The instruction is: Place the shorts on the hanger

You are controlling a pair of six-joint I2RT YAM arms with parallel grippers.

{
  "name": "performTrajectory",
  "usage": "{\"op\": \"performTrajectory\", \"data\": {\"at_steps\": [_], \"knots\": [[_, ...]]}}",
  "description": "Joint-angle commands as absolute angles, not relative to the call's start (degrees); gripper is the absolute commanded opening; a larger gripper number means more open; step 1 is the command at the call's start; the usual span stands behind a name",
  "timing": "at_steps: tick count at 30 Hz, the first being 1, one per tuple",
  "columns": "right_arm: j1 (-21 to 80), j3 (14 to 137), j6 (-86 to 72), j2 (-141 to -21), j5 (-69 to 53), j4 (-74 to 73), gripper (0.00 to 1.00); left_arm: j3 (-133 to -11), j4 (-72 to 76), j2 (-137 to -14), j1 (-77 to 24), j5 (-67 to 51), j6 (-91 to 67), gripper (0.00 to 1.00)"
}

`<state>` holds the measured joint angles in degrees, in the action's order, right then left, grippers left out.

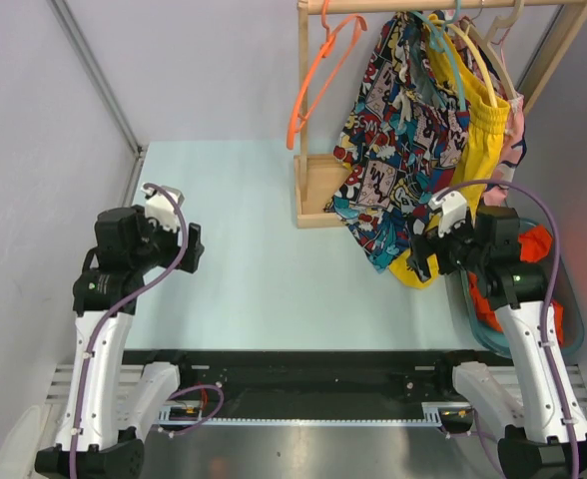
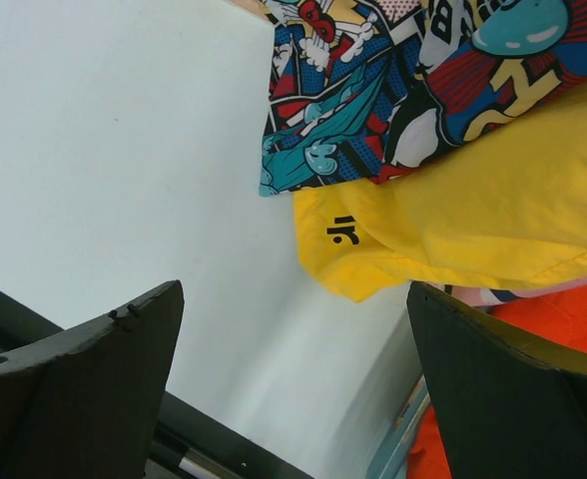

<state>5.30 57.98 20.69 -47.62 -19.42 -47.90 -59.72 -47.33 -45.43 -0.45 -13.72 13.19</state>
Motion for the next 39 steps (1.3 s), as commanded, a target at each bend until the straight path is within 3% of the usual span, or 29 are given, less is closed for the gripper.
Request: {"op": "performTrajectory", "data": {"at_steps": [1,12,19,30,39], "knots": [[5.5,58.3,22.1,-45.7,-17.3,-47.6,1.00,-61.9,-46.8,-44.5,-0.2,-12.9,12.1,1.00],[5.6,59.0,20.5,-42.4,-15.1,-47.9,1.00,-63.9,-46.8,-45.1,-0.2,-9.5,8.0,1.00],[3.0,60.6,27.9,-48.9,-8.6,-57.6,1.00,-64.9,-49.1,-47.2,-0.2,-16.2,12.7,1.00],[-34.0,60.2,49.2,-61.4,-15.7,-61.8,1.00,-64.8,-47.6,-49.6,-0.3,-21.0,14.3,1.00],[-39.6,58.6,51.7,-73.5,-13.5,-51.9,1.00,-64.2,-46.6,-50.0,-0.3,-22.5,14.5,1.00]]}}
